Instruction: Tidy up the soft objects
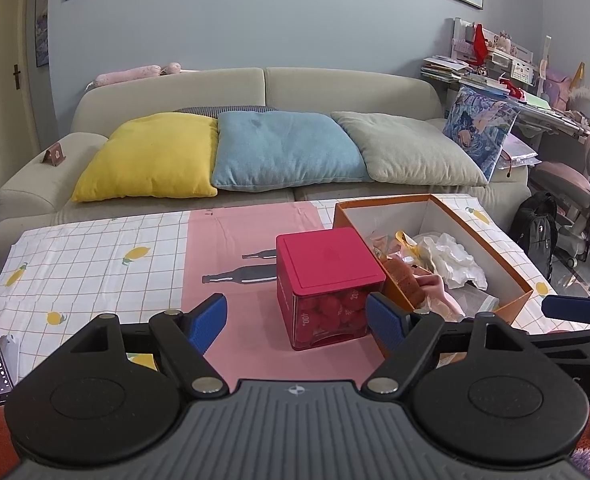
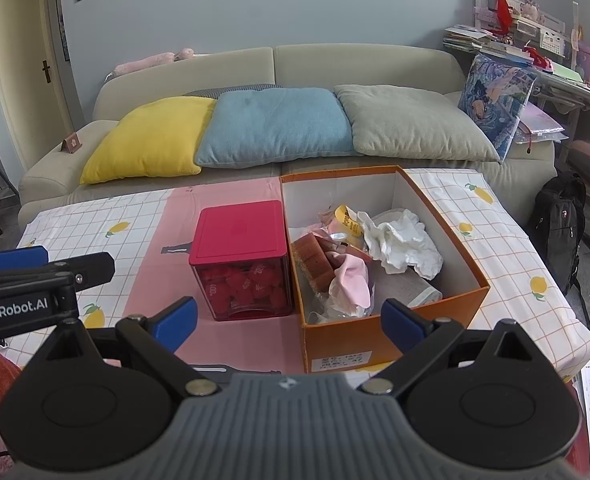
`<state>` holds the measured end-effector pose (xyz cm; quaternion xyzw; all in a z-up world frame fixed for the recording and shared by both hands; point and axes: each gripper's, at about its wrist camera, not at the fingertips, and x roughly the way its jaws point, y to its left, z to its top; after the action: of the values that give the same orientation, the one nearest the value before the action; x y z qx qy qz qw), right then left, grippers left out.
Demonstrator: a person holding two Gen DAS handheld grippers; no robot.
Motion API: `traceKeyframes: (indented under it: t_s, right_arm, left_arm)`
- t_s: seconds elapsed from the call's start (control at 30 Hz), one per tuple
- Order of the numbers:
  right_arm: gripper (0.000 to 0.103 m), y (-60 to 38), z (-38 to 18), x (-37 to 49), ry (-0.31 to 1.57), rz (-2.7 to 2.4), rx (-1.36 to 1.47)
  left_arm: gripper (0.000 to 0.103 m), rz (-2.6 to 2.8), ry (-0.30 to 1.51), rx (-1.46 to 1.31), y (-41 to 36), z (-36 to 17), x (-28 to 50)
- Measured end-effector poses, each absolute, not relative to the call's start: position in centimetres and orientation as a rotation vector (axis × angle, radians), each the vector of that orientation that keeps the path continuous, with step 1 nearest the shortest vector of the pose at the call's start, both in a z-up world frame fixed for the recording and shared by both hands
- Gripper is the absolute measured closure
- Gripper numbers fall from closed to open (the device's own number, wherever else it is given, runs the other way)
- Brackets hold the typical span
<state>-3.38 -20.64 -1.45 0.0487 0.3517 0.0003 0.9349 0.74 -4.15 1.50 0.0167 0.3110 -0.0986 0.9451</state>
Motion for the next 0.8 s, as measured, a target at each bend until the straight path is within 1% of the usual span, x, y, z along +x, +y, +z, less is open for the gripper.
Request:
traceKeyframes:
  t_s: [0.33,0.8]
  right_arm:
    - [0.007,-20.64,-1.50,-3.36,0.719,0.001,0.100]
    - [0.006,-20.51,-1.44,-3.28,0.725,0.009,0.097]
  left_arm:
    - [0.013,-0.203,0.631,0.035,-4.23,1.64,0.67]
    - [0.013,-0.212,0.621,0.043,-4.60,1.92,0.44]
